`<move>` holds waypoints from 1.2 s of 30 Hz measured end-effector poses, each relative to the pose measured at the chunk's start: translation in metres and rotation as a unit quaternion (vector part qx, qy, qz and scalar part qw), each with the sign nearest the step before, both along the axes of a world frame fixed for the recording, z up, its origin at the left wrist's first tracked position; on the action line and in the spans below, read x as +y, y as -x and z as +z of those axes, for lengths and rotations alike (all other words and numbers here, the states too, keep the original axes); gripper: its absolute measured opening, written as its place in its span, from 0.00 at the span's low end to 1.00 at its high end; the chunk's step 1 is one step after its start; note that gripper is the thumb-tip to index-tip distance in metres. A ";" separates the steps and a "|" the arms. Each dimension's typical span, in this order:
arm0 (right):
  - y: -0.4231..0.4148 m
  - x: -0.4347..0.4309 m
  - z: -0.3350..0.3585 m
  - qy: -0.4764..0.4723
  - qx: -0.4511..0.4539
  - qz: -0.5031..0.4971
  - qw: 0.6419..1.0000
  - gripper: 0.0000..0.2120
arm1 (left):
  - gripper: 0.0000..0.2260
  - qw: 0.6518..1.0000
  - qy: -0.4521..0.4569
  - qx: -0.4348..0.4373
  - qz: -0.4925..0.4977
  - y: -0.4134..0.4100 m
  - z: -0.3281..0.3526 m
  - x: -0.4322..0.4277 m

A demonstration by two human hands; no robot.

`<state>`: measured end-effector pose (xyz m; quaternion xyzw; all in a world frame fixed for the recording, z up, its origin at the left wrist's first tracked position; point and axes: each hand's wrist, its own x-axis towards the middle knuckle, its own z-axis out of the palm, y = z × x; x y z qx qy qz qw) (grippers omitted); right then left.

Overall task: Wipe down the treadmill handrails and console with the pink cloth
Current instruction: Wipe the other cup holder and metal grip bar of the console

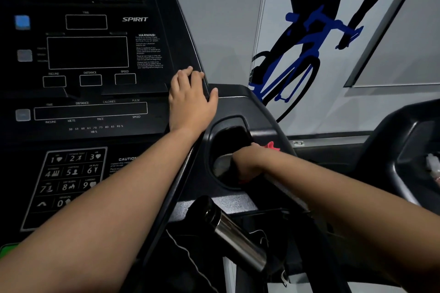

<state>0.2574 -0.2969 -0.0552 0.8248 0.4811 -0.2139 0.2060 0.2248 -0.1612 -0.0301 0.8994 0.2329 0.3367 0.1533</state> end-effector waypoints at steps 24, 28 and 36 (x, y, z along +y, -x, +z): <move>-0.015 0.044 -0.059 -0.018 0.025 -0.071 0.997 0.17 | 0.20 1.000 -0.017 -0.002 0.009 -0.003 -0.003 0.001; -0.022 0.030 -0.051 -0.076 0.091 -0.075 0.990 0.13 | 0.22 0.999 -0.027 0.010 0.016 -0.004 -0.004 0.000; -0.007 0.039 -0.064 -0.286 0.062 -0.260 0.920 0.09 | 0.24 0.999 -0.041 0.030 0.019 -0.004 -0.004 -0.001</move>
